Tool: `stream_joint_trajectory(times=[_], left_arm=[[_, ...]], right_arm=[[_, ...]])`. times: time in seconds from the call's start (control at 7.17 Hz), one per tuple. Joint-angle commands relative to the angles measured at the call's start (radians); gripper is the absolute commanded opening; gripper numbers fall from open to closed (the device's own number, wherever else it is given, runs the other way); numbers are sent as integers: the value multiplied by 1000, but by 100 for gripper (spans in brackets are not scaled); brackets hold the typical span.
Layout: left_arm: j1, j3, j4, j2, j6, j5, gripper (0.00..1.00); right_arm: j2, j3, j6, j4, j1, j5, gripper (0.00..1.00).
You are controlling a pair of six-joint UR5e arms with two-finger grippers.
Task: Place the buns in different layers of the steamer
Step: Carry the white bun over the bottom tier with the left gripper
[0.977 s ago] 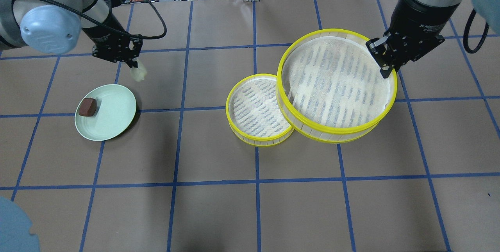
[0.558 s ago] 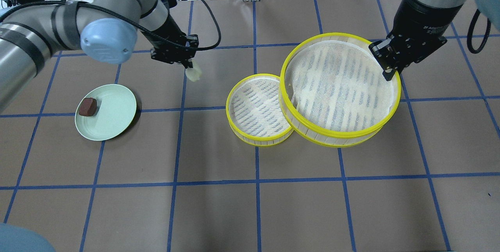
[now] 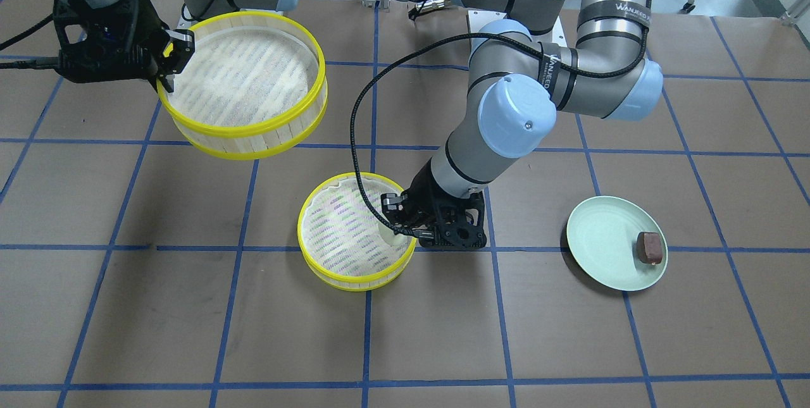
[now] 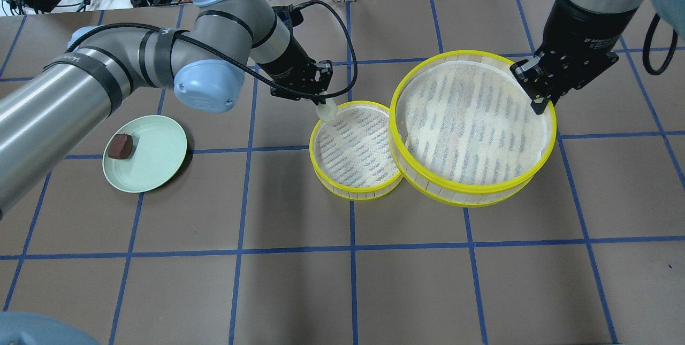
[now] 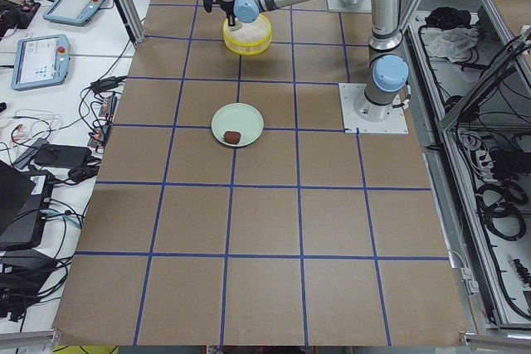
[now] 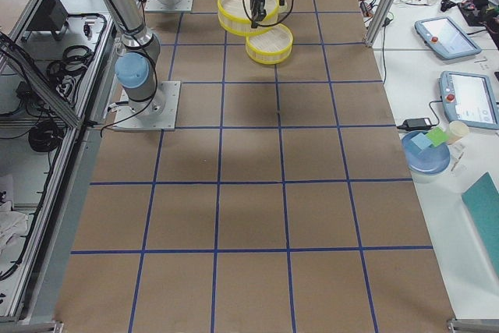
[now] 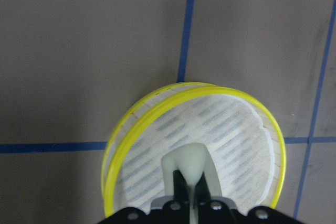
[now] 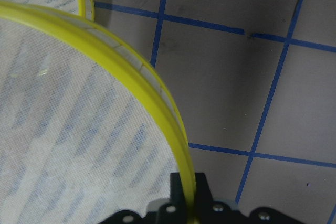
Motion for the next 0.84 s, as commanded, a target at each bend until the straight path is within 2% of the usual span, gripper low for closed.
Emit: stream_joint_trajectory(times=[0.0,0.14,0.28,0.7], left_arm=[[-40,-21,27,-31,-5,-27,14],[-46,-38,25,-31,-16,-24,86],[-47,-40,24,-28,-19,-23,100],[-47,-23,10,-10,3,-12,100]], right_arm=[[0,0,3,1,-1,-13,0],[0,0,3,1,-1,-13,0],[0,0,3,1,-1,-13,0],[2,2,3,-2,-1,-12,0]])
